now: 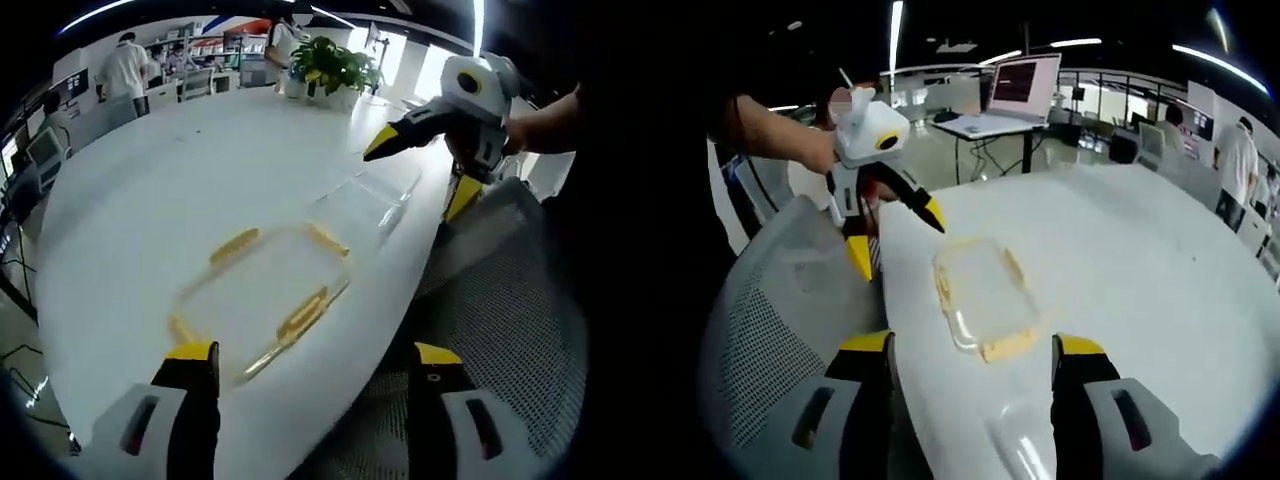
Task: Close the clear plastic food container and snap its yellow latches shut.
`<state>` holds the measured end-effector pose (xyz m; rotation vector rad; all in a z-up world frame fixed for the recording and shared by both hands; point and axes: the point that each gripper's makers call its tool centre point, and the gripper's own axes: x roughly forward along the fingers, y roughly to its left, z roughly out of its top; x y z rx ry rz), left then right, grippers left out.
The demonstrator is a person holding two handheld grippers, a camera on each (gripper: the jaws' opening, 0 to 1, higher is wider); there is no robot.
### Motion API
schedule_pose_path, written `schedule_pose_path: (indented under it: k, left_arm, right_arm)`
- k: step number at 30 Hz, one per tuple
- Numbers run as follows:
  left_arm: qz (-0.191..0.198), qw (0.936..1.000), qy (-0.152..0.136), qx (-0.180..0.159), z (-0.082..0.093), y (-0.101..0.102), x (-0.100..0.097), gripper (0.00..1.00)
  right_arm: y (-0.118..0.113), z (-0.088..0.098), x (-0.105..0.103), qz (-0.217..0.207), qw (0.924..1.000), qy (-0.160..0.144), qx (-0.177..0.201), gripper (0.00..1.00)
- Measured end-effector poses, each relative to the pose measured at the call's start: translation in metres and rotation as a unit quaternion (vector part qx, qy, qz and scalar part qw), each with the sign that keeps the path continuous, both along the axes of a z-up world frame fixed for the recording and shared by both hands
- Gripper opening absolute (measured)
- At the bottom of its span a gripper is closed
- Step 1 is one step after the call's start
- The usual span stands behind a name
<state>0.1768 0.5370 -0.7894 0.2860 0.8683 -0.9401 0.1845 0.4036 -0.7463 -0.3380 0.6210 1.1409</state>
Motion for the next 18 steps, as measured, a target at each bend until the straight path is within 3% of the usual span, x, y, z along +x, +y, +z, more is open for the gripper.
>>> schedule_pose_path:
  k: [12,18]
  left_arm:
    - [-0.037,0.9986,0.000,0.039,-0.011,0.017,0.016,0.71]
    - [-0.044,0.9976,0.003,0.052,-0.015,0.024,0.024,0.69]
  right_arm:
    - [0.012,-0.019,0.012,0.012,0.9991,-0.003,-0.042,0.58]
    - [0.016,-0.024,0.025,0.004,0.9990,0.006,-0.045,0.63]
